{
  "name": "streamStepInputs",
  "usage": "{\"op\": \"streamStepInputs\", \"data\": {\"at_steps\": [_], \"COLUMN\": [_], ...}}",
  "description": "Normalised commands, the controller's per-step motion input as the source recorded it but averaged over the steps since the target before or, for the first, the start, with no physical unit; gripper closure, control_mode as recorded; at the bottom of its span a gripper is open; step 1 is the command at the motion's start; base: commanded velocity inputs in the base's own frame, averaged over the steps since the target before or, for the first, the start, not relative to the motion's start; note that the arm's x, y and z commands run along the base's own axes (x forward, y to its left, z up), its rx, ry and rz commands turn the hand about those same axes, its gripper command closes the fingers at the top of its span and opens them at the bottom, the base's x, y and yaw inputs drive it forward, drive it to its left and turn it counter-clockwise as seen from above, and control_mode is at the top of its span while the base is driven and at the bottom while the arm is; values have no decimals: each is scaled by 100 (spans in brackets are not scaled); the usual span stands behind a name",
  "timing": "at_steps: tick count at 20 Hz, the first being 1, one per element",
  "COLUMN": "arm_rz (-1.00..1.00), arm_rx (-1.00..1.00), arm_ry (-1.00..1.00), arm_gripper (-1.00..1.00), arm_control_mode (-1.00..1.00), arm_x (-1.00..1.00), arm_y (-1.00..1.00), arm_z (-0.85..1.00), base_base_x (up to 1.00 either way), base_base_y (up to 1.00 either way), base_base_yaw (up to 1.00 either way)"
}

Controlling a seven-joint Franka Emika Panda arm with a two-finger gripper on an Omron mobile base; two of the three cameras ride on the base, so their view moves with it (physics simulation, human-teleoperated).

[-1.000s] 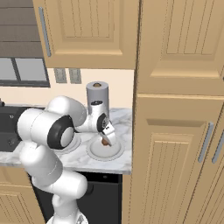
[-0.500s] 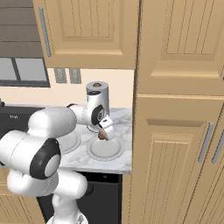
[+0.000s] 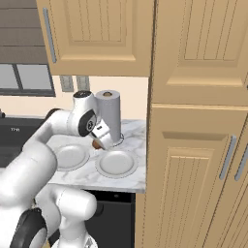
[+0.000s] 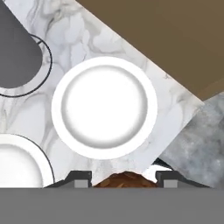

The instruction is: Move the dessert items from the plate to the tray.

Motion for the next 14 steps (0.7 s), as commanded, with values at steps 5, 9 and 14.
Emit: {"op": "streamStepInputs", "data": {"at_steps": [5, 9, 14], "arm_rz": [21, 39, 30], "arm_rx": [0, 0, 0], "arm_ry": [-31, -19, 5], "arm_gripper": [100, 100, 100], "arm_control_mode": [-100, -100, -100], "arm_x": [-75, -72, -31], "arm_y": [15, 24, 31], "arm_z": [58, 60, 75], "base_base_x": [0, 0, 0], "base_base_y": [0, 0, 0], "base_base_yaw": [0, 0, 0]}}
